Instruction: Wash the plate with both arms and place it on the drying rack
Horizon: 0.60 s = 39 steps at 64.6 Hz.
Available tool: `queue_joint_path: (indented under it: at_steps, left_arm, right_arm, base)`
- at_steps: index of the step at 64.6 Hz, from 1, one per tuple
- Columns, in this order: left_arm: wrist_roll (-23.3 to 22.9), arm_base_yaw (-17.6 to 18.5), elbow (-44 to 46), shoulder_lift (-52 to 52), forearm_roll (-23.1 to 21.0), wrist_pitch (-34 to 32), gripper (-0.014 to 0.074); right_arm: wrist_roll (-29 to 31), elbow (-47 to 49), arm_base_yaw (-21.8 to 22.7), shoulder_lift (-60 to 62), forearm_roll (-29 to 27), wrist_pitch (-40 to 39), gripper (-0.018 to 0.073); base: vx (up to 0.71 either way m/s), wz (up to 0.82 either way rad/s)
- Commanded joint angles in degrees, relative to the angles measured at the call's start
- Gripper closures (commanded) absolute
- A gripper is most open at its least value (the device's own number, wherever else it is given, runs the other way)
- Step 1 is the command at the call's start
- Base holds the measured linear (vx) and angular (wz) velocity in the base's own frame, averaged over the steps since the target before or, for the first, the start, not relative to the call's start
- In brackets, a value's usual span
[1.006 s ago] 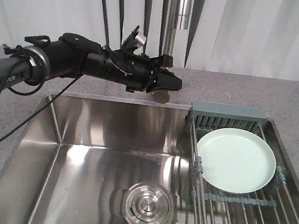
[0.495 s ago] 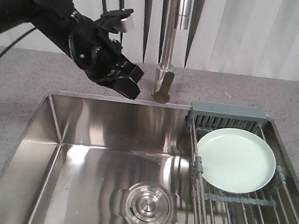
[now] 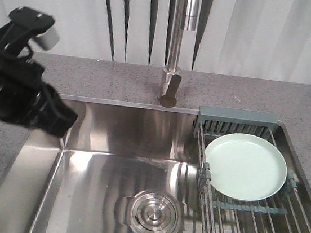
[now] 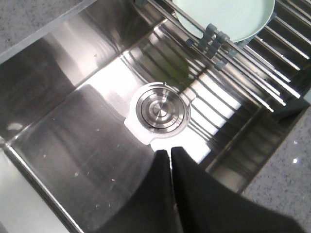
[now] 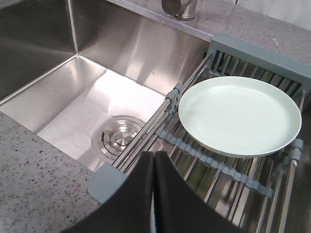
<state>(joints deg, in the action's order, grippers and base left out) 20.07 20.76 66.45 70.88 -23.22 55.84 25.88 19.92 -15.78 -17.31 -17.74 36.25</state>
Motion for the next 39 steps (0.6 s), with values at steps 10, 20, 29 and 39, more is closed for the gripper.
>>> queue_joint_path:
  at_steps: [10, 20, 29, 39]
  left_arm:
    - [-0.57, 0.04, -23.12, -18.51, -1.91, -17.66, 0.0603]
    - [-0.57, 0.04, -33.42, -27.26, -4.84, -26.01, 0.0603]
    - [-0.57, 0.04, -38.17, -32.14, -4.97, -31.51, 0.0603]
    - [-0.57, 0.04, -38.59, -33.32, -4.90, -31.88, 0.0603]
  right_arm:
    - [-0.09, 1.50, -0.08, -0.44, -0.52, -4.74, 0.0563]
    - [-0.09, 1.50, -0.08, -0.44, -0.52, -4.85, 0.0563]
    - [-0.09, 1.50, -0.08, -0.44, -0.74, -4.79, 0.0563]
    - [-0.09, 1.50, -0.08, -0.44, -0.80, -4.41, 0.0563]
  base:
    - [0.00, 0.00]
    - [0.00, 0.00]
    - [0.00, 0.00]
    - [0.00, 0.00]
